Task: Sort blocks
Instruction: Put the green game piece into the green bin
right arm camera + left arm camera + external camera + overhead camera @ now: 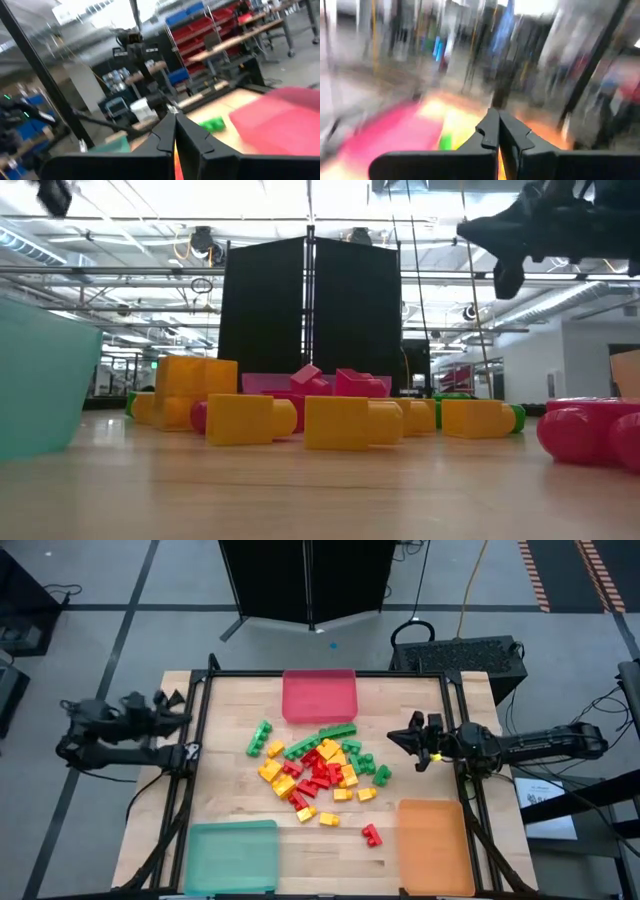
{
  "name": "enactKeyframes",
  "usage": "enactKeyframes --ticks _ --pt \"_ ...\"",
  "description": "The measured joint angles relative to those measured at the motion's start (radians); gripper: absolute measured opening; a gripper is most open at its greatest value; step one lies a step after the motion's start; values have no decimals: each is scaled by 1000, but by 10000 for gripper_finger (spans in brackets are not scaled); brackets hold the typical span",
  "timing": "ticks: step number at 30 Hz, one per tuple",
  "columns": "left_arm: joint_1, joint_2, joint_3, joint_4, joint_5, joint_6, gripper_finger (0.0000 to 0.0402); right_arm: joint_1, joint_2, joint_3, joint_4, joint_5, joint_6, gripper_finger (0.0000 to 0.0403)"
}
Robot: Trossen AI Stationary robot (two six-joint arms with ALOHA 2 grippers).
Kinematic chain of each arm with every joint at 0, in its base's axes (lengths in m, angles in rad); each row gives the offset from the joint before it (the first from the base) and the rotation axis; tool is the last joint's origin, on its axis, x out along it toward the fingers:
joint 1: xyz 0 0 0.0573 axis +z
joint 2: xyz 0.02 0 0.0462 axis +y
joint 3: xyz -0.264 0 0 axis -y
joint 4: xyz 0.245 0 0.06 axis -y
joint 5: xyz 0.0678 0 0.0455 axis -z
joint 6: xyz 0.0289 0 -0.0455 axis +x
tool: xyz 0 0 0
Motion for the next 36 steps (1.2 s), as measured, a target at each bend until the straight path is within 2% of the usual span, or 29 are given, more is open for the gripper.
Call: enactKeyframes --ticks 5,9,13,17,21,26,28,30,33,36 --pt "12 -6 -117 -12 13 -38 5 -5 -226 1 -262 21 7 9" --pt "12 -6 -223 115 23 -40 5 -4 -399 -1 -448 42 23 9" --pt "10 -6 -301 287 38 -61 5 -3 -530 -46 -495 37 55 9" --pt "9 -7 -427 403 36 -87 4 -2 -595 -142 -470 35 132 8" --pt "4 -7 -554 465 34 -158 4 -1 -572 -151 -487 53 202 9" --pt "-20 -7 -683 628 -6 -167 4 -6 -550 -137 -201 59 303 12" --pt "-31 0 -695 672 -27 -137 4 -6 -537 -95 -111 60 339 18" --pt "-39 -2 -697 678 -67 -112 4 -5 -510 -20 -94 37 305 24" --pt "-42 -1 -697 678 -90 -107 4 7 -415 151 -255 -93 171 28" --pt "-41 -1 -697 678 -91 -134 4 22 -217 342 -571 -127 55 29"
